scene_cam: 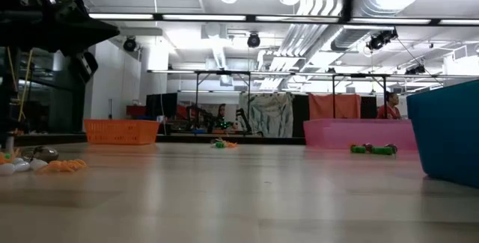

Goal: Sort Halloween decoration
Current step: Put the orange spider toy into the pink bin

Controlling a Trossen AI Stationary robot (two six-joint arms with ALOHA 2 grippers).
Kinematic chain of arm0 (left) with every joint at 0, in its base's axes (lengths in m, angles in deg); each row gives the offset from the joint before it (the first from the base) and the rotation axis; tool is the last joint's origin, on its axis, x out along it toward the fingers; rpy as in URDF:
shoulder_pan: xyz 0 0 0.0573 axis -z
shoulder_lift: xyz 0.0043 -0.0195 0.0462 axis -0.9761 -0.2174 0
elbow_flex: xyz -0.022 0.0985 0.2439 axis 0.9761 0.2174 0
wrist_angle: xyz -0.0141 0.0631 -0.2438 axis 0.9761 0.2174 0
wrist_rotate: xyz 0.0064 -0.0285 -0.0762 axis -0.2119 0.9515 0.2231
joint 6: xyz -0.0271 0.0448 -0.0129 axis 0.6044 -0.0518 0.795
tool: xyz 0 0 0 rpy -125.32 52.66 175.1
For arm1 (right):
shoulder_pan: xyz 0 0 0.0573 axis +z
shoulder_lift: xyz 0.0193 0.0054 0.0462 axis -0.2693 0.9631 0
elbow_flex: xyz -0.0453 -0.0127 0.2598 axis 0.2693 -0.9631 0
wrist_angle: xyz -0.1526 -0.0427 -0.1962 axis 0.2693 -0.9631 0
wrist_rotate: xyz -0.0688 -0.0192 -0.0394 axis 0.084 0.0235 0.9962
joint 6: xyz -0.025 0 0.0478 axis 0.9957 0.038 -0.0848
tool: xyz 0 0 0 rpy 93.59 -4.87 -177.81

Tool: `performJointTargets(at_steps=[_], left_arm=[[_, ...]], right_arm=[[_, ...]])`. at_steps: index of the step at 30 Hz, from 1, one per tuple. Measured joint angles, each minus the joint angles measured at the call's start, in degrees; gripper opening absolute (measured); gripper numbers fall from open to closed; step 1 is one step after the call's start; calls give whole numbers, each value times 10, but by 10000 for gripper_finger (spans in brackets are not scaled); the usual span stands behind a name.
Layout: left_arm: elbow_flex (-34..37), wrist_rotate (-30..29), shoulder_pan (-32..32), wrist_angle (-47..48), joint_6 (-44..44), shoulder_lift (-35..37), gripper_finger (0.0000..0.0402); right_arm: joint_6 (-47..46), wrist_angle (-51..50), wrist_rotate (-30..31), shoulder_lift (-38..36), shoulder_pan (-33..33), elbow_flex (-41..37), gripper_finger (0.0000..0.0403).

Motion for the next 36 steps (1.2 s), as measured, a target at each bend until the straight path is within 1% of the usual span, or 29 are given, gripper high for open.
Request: performJointTargets(at_steps=[3, 7, 11, 13, 16, 19, 24, 27, 30, 34, 36], left_arm=[[0, 0, 0, 0, 0, 0, 1], [0, 0, 0, 0, 0, 0, 1], [0, 0, 0, 0, 0, 0, 1], [0, 0, 0, 0, 0, 0, 1], [0, 0, 0, 0, 0, 0, 1], [0, 0, 0, 0, 0, 0, 1], [0, 0, 0, 0, 0, 0, 1], [0, 0, 0, 0, 0, 0, 1], [0, 0, 0, 0, 0, 0, 1], [0, 0, 0, 0, 0, 0, 1], [0, 0, 0, 0, 0, 0, 1]], right_arm=[[4, -129, -20, 118, -28, 99, 7], [0, -250, -66, 263, -71, 219, 42], [-61, -376, -88, 401, -117, 343, 91], [-98, -436, -112, 467, -136, 406, 111], [-112, -498, -140, 561, -155, 499, 134], [-98, -546, -145, 638, -161, 588, 147], [-88, -657, -143, 738, -161, 711, 149], [-89, -696, -132, 777, -161, 759, 149], [-94, -713, -128, 803, -161, 783, 149], [-102, -717, -119, 815, -161, 786, 149], [-109, -721, -105, 816, -161, 783, 149]])
